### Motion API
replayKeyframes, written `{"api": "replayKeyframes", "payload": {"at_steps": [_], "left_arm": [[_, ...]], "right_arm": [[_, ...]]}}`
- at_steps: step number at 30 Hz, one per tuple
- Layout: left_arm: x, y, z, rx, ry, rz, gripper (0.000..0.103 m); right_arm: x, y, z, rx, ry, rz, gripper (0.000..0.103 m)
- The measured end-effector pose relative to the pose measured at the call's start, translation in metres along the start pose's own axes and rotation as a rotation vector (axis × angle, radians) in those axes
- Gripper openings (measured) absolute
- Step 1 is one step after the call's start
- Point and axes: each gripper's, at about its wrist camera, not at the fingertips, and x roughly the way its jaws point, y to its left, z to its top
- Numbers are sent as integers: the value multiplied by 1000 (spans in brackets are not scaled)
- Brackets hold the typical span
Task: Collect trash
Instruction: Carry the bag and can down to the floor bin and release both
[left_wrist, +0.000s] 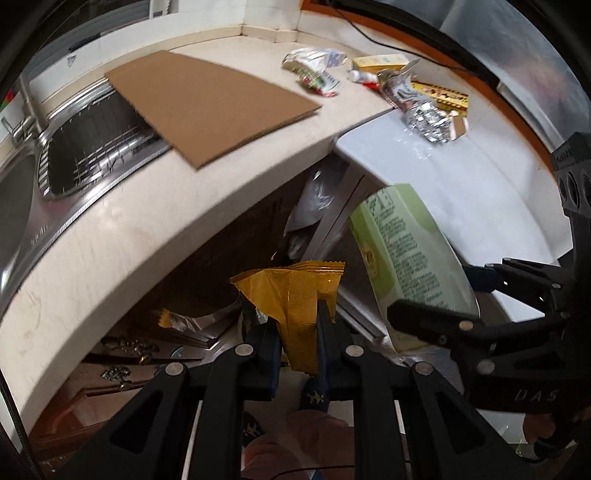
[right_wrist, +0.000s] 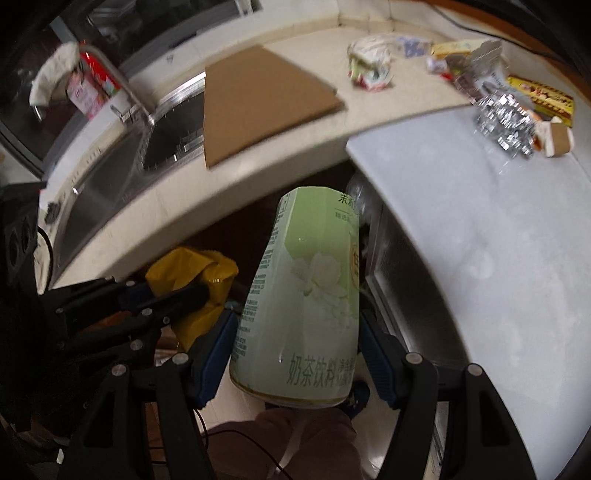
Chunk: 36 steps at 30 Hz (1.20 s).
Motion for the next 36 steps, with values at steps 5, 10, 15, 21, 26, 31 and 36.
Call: {"api": "replayKeyframes", "payload": {"at_steps": [5, 10, 15, 21, 26, 31, 36], "left_arm": [[27, 6, -16, 7, -1, 25, 14], [66, 19, -29, -16, 33, 30, 14], [100, 28, -38, -35, 58, 34, 14], [151, 44, -50, -57, 94, 44, 14], [191, 44, -56, -11, 111, 50, 15], [226, 45, -57, 31, 123, 47, 16], [246, 44, -49, 75, 114, 39, 29]], "right_arm": [[31, 3, -11, -24, 53, -27, 67], [66, -4, -27, -17, 84, -59, 67], [107, -21, -46, 39, 123, -80, 67], [160, -47, -62, 123, 161, -121, 67], [199, -70, -73, 167, 166, -136, 68], [230, -85, -75, 180, 151, -147, 68], [244, -92, -72, 149, 119, -159, 69]]}}
